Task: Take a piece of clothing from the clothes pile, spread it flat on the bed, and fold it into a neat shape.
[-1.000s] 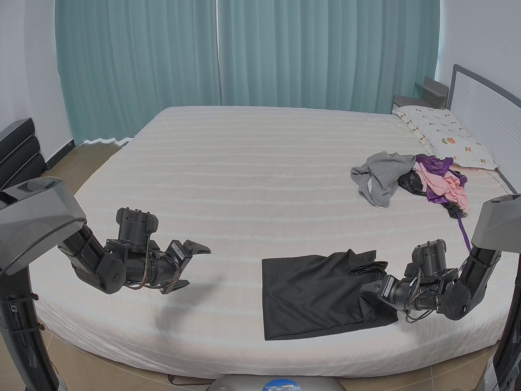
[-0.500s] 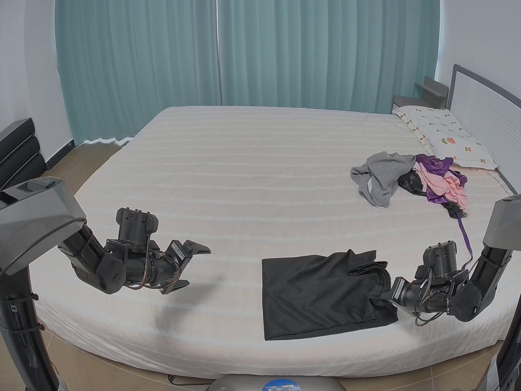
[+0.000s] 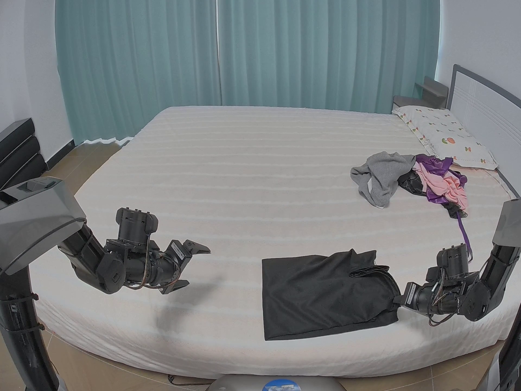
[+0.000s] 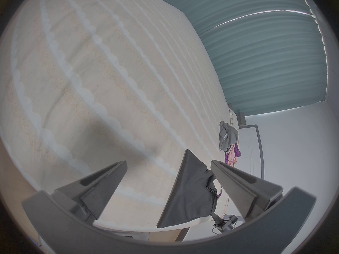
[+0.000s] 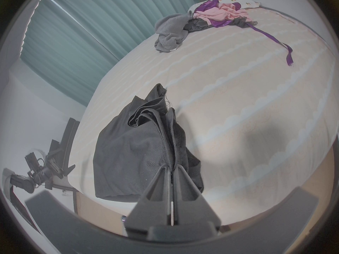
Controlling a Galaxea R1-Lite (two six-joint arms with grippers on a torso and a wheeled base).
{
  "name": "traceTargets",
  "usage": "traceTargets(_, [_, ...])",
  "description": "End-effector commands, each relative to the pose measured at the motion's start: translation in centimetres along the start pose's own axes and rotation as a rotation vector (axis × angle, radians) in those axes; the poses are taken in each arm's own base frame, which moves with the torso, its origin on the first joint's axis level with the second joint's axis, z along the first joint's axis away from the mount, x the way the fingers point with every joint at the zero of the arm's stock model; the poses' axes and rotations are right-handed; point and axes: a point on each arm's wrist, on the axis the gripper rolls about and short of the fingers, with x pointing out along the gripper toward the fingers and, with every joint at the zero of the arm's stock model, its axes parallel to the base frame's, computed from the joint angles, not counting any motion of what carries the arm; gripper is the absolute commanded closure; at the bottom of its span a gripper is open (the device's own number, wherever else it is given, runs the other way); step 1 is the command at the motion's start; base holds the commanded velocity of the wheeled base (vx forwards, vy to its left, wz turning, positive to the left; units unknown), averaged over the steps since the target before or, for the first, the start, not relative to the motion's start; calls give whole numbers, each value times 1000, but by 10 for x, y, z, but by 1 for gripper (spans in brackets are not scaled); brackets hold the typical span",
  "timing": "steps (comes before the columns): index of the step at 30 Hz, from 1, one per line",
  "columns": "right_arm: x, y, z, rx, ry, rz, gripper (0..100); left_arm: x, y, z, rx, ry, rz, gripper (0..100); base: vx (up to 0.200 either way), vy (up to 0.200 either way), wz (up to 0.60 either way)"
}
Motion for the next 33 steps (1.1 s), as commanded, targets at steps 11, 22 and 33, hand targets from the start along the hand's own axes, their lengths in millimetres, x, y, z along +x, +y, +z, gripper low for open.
traceTargets(11, [3,-14,15,-96,-46,-28,0,0,0,0,0,0,1,0,0,0,0])
traceTargets(22, [3,45,37,-64,-126,136,0,1,1,0,2,-1,3,0,0,0,0])
traceTargets(33, [47,98,16,-37,9,188,0,1,0,0,-1,-4,3,0,0,0,0])
